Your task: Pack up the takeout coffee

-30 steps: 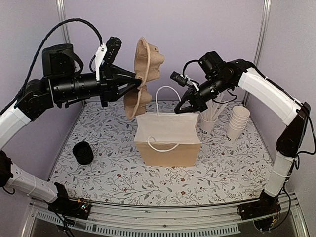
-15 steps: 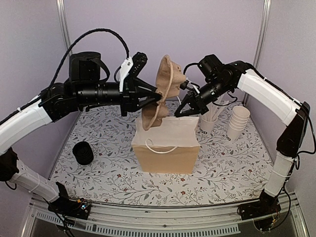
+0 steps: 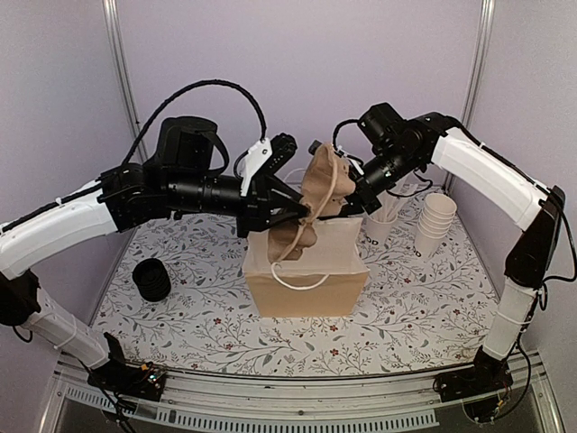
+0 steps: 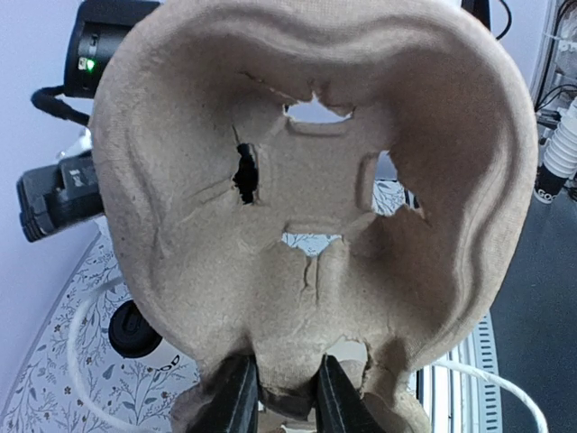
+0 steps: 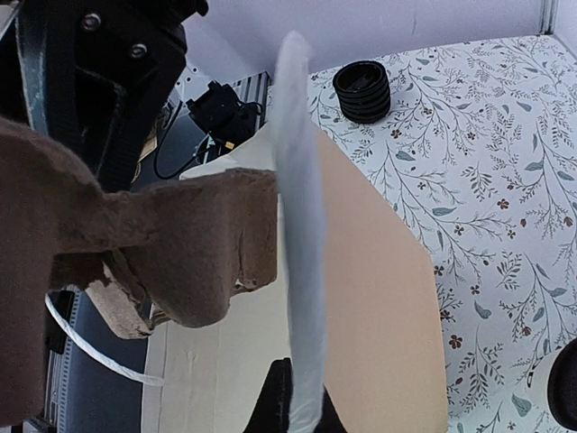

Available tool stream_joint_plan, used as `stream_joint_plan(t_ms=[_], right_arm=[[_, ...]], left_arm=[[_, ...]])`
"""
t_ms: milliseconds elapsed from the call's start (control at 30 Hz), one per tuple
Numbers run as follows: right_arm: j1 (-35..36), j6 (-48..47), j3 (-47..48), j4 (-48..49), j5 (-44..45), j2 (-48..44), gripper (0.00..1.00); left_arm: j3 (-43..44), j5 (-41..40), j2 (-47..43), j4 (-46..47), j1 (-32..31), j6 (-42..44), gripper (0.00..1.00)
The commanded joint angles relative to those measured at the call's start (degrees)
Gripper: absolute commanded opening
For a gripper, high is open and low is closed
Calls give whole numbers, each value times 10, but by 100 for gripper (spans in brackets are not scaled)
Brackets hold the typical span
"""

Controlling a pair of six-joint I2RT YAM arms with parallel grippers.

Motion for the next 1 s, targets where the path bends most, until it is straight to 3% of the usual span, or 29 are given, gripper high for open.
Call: stream_joint_plan(t_ms=[0, 767, 967], right_arm=[[6, -11, -10, -9, -8, -17, 0], [13, -9, -19, -4, 13, -19, 0], [13, -1, -19, 2, 23, -18, 0]], left_arm=[[-23, -13, -2, -26, -10, 8, 24], [85, -201, 116, -266, -81, 23, 21], [103, -235, 116, -279, -115, 25, 21]])
